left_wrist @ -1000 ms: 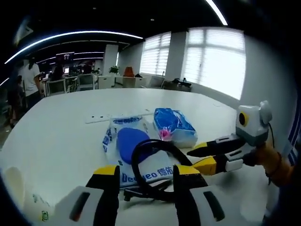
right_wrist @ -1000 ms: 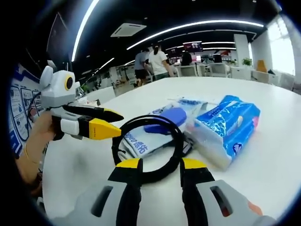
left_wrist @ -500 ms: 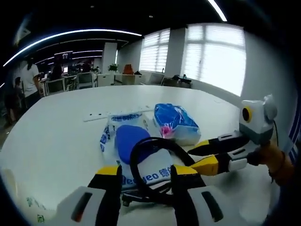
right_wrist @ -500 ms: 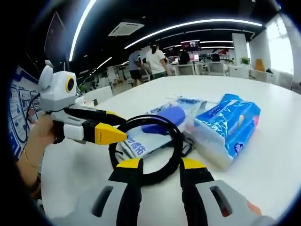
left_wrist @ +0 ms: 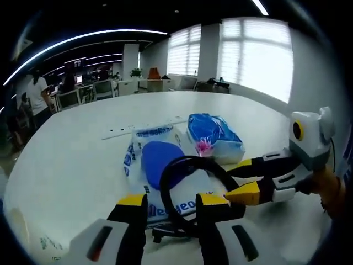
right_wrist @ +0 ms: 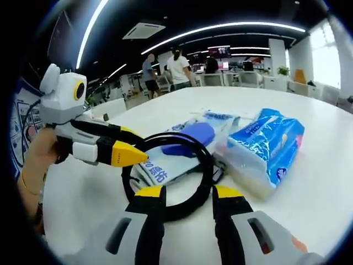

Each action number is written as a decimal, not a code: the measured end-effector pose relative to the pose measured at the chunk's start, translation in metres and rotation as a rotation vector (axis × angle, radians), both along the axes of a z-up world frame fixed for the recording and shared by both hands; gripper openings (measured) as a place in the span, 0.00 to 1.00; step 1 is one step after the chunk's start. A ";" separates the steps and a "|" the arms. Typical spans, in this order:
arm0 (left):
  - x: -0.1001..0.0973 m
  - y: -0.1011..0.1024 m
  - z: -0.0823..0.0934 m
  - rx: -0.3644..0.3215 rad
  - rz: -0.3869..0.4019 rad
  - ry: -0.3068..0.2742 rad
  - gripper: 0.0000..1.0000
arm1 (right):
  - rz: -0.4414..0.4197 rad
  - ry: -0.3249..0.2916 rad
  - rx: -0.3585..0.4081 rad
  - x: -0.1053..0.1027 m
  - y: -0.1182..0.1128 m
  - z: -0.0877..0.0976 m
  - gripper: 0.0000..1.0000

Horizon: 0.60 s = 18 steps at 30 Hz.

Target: Arrange the tabletop items into an orderly group along one side of the table until the central work area is clear of visible clutter.

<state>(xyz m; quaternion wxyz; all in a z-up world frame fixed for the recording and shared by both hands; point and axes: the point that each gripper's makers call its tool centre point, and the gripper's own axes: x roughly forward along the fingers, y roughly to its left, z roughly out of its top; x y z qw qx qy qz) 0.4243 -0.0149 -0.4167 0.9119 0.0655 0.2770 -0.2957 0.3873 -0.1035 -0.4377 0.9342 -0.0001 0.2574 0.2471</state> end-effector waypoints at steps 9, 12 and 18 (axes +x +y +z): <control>-0.001 -0.008 -0.004 0.000 -0.022 0.014 0.29 | -0.016 0.009 0.000 0.000 0.001 -0.003 0.28; -0.002 -0.010 -0.004 -0.001 -0.028 0.017 0.28 | -0.024 0.011 -0.005 0.000 0.000 -0.003 0.25; -0.002 -0.011 -0.006 0.008 -0.026 0.031 0.25 | -0.048 0.025 -0.033 0.003 -0.003 -0.006 0.22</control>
